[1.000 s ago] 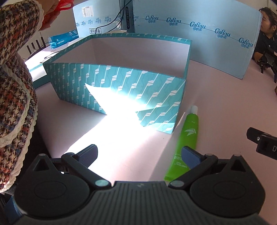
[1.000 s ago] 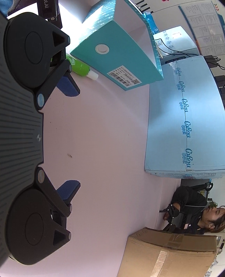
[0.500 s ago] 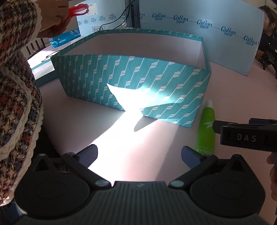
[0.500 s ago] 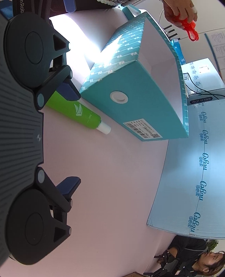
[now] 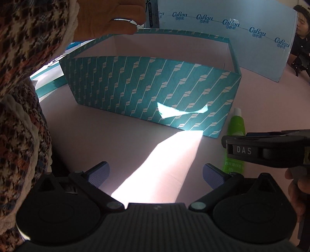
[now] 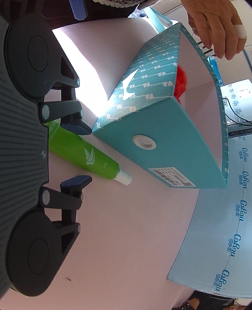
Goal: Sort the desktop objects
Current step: 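Close the right gripper on the green tube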
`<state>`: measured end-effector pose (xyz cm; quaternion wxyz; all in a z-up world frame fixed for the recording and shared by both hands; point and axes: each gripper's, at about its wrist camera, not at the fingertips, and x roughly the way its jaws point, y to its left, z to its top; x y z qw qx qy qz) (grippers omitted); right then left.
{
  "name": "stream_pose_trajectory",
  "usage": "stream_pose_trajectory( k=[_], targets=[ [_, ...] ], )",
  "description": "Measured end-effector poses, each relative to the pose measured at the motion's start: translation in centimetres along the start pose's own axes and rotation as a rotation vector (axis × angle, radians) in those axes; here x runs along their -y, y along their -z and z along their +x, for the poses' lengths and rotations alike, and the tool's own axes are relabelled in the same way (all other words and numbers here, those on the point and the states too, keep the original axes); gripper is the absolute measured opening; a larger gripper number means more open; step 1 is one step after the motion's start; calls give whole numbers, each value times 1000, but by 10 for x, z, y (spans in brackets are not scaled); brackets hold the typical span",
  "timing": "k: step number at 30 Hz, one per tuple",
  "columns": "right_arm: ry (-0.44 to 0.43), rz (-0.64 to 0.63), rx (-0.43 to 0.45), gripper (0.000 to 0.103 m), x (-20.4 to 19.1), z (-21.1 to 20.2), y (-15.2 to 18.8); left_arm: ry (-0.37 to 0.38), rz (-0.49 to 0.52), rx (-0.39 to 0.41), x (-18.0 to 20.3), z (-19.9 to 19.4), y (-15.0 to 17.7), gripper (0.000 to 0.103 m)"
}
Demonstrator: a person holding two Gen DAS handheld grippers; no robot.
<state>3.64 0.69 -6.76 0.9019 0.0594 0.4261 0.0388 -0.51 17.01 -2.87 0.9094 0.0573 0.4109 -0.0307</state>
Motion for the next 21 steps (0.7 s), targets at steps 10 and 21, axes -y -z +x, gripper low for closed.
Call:
stream_pose_trajectory(
  k=[10,21],
  targets=[
    [-68,24,4,26,4,-2,-1,-6,-7,-8,3,0,-1,103],
    [-70,31,24,13,19,-11,-3,-12,-12,1,12,-1,-6,103]
  ],
)
